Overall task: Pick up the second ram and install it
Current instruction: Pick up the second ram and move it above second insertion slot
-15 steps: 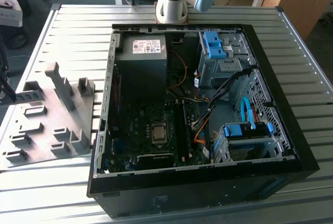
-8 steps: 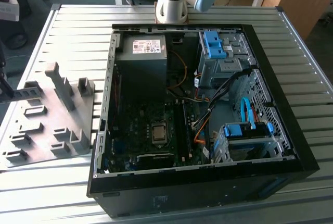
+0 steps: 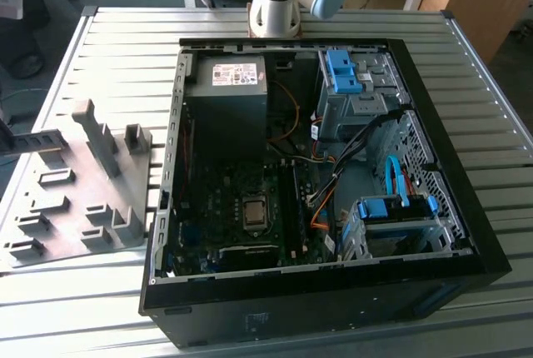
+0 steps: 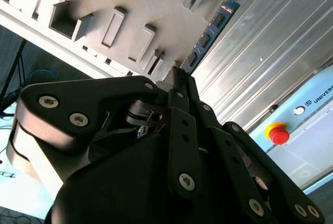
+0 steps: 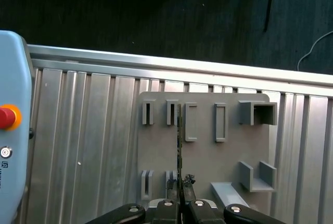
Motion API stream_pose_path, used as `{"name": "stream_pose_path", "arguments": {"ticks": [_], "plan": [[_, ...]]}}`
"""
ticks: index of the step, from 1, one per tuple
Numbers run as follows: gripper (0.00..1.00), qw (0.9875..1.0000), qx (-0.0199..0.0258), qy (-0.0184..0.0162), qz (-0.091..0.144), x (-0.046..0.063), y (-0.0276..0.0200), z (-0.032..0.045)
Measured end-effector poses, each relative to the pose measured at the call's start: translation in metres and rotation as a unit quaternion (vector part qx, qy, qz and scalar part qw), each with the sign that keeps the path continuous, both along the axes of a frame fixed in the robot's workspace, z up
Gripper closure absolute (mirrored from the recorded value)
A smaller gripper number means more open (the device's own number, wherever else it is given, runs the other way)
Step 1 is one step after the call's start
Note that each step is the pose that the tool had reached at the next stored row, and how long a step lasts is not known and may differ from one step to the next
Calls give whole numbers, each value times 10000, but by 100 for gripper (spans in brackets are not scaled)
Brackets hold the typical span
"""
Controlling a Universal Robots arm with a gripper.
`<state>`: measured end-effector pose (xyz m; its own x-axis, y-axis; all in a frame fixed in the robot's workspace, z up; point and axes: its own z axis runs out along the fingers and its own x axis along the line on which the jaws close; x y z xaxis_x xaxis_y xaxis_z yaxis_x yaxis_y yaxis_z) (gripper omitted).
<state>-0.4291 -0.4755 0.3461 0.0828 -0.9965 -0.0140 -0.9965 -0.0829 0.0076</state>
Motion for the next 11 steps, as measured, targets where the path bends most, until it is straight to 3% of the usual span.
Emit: {"name": "stream_pose_path", "arguments": {"ticks": [11], "plan": [[86, 10000, 0, 0, 0, 0, 0, 159]]}}
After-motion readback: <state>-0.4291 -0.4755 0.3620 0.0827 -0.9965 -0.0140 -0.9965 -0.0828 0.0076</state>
